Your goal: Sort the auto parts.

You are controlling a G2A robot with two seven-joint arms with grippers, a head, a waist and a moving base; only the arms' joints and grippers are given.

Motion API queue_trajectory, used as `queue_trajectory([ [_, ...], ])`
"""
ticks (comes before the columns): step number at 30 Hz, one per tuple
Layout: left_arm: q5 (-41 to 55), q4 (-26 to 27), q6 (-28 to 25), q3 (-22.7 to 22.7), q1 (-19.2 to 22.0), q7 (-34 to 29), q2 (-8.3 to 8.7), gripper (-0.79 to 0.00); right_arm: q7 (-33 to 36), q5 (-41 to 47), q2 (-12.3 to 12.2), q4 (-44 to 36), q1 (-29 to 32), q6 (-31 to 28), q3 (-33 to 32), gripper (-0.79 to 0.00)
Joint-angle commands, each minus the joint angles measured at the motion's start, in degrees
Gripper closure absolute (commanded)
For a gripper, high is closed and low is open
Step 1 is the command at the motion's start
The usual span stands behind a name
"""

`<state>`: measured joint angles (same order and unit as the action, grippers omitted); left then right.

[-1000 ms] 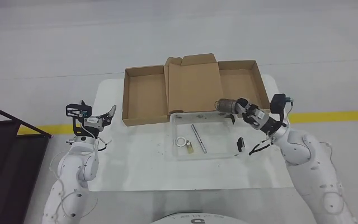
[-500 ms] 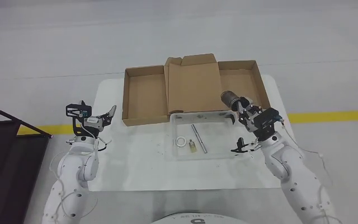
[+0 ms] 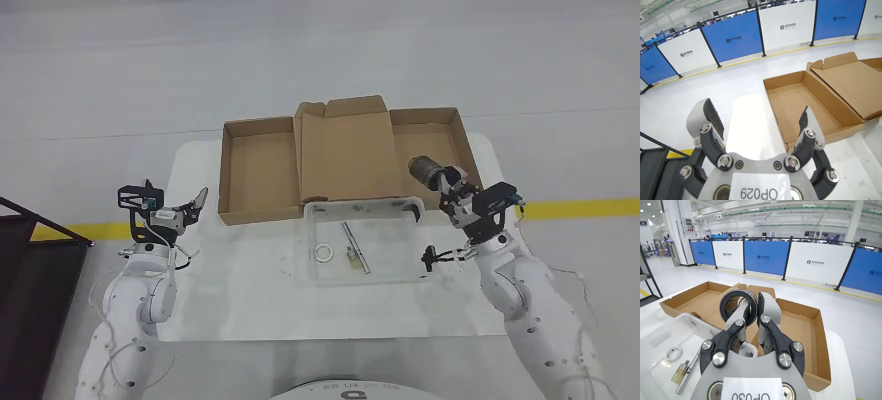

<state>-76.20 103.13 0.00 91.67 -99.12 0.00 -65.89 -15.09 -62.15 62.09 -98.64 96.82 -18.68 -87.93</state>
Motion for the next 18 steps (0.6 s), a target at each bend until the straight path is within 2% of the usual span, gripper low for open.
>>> queue_trajectory([
  [1,0.0,0.0,0.0,0.0,0.0,0.0,0.0,-0.785,2.12,6.28,-0.14,2.71,-1.22,-2.27,-2.54,0.0],
  [4,0.0,0.0,0.0,0.0,0.0,0.0,0.0,-0.785,6.09,10.07,-0.31,6.06,-2.58,-1.62,-5.26,0.0],
  [8,0.0,0.0,0.0,0.0,0.0,0.0,0.0,-0.785,14.59,14.1,-0.34,9.41,-5.14,1.08,-6.13,0.0],
  [10,0.0,0.0,0.0,0.0,0.0,0.0,0.0,-0.785,20.71,13.34,-0.52,10.79,-6.73,2.74,-6.1,0.0],
  [13,0.0,0.0,0.0,0.0,0.0,0.0,0.0,-0.785,26.24,12.97,-0.55,11.6,-8.36,4.83,-5.52,0.0],
  [18,0.0,0.0,0.0,0.0,0.0,0.0,0.0,-0.785,31.51,11.33,-0.5,12.69,-10.39,7.62,-4.24,0.0],
])
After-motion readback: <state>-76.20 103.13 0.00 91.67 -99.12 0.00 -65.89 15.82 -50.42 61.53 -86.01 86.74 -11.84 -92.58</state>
